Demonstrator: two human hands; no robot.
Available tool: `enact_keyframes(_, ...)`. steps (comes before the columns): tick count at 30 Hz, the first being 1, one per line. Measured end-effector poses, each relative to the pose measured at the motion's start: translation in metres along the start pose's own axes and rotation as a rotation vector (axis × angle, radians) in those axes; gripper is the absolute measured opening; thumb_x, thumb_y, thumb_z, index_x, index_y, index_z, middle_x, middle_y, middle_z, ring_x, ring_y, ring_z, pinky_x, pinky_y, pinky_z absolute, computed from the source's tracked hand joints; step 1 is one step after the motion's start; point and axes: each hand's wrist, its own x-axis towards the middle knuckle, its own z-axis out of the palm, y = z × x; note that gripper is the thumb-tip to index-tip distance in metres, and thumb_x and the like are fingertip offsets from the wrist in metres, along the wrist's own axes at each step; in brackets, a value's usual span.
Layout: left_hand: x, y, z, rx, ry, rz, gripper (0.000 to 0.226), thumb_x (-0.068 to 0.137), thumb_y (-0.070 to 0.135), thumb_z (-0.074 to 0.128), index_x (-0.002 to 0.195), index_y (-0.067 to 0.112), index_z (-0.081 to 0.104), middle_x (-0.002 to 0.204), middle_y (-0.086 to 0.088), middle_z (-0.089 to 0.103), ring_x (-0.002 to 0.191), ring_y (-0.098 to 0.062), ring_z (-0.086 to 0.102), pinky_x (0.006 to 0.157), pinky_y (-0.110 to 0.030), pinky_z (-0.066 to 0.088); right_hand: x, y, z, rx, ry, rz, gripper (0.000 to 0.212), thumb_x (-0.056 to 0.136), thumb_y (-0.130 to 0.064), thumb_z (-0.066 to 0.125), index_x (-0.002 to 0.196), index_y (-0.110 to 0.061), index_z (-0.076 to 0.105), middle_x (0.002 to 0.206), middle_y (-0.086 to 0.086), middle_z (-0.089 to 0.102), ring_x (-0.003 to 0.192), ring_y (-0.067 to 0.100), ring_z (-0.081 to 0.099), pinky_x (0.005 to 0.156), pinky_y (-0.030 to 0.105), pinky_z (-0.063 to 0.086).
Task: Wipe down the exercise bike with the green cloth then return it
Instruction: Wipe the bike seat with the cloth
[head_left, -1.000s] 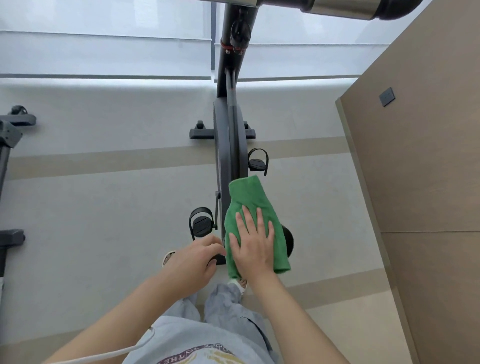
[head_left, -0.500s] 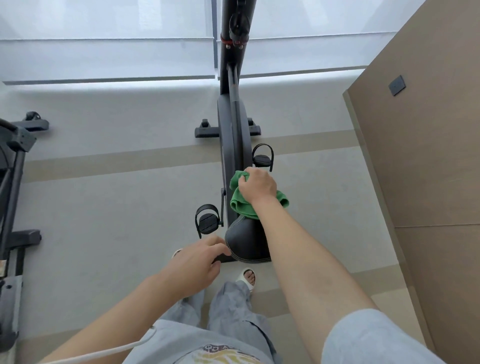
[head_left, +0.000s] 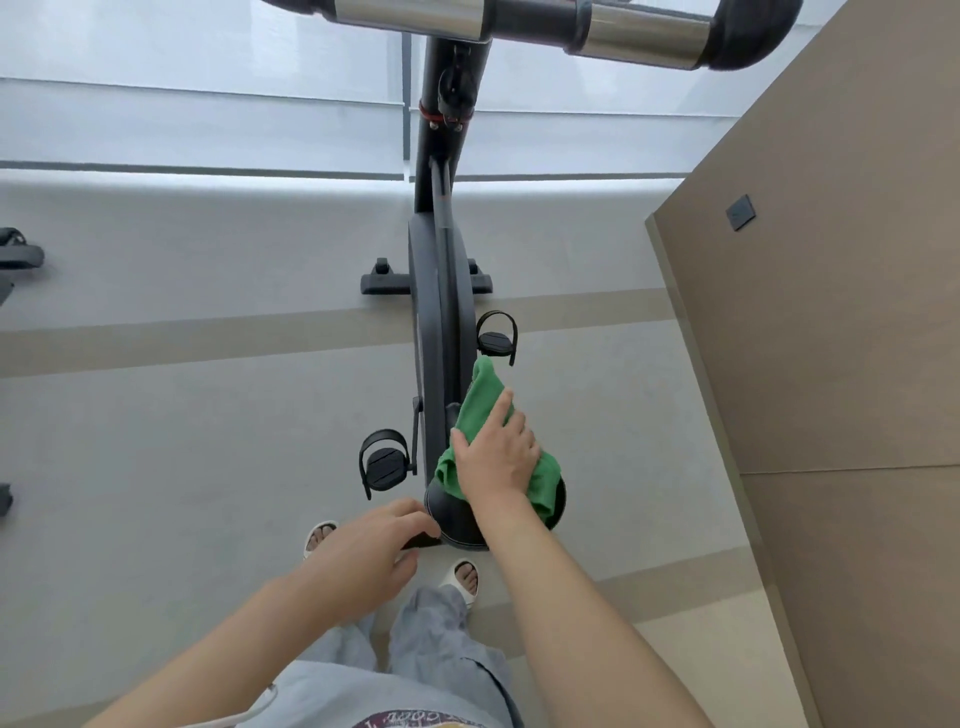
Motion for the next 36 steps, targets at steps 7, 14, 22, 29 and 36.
enact_keyframes(7,-0.001,-0.012,-0.008,0.002,0.027,-0.043,0.037,0.103,0.023,0.047,0.133,0.039,0.061,0.131,0.026,0.054,0.111,-0.002,0.057,0.091,-0.034,0.054,0.054,-0.018,-0.013,0.175,-0.105,0.138,0.062,0.076,-0.042,0.083,0.117,-0.014,0.046,0.108,0.008,0.067,0.097,0.033,0.068,0.072,0.038,0.047)
enact_keyframes(14,-0.017,-0.015,-0.006,0.038,0.017,-0.063,0.036,0.102,0.026,0.045,0.131,0.041,0.061,0.128,0.023,0.059,0.112,-0.004,0.061,0.094,-0.034,0.052,0.082,0.006,-0.038,0.514,-0.441,0.017,0.045,0.069,-0.036,0.087,0.107,-0.021,0.070,0.105,-0.001,0.075,0.101,0.023,0.070,0.095,0.041,0.058)
enact_keyframes(22,-0.035,-0.010,0.008,0.020,0.021,-0.087,0.034,0.102,0.023,0.046,0.124,0.039,0.065,0.116,0.028,0.059,0.107,-0.004,0.064,0.094,-0.024,0.048,0.036,-0.019,-0.013,0.174,-0.015,0.052,0.068,0.094,-0.053,0.066,0.144,-0.013,0.042,0.133,0.013,0.059,0.115,0.036,0.062,0.091,0.048,0.053)
enact_keyframes(29,-0.031,0.009,0.005,0.020,-0.045,-0.045,0.035,0.103,0.019,0.047,0.129,0.031,0.067,0.124,0.015,0.066,0.113,-0.011,0.065,0.098,-0.033,0.051,-0.037,0.030,0.002,-0.047,0.019,-0.239,0.073,0.107,-0.059,0.035,0.170,-0.029,0.010,0.174,0.017,0.015,0.153,0.040,0.033,0.122,0.056,0.033)
enact_keyframes(36,-0.006,0.026,-0.018,0.021,0.053,-0.008,0.033,0.101,0.015,0.050,0.125,0.026,0.070,0.123,0.012,0.069,0.106,-0.012,0.067,0.096,-0.032,0.053,-0.120,0.115,-0.007,0.126,0.040,-0.512,0.072,0.080,0.002,0.080,0.148,-0.013,0.061,0.153,0.008,0.056,0.137,0.037,0.052,0.105,0.053,0.054)
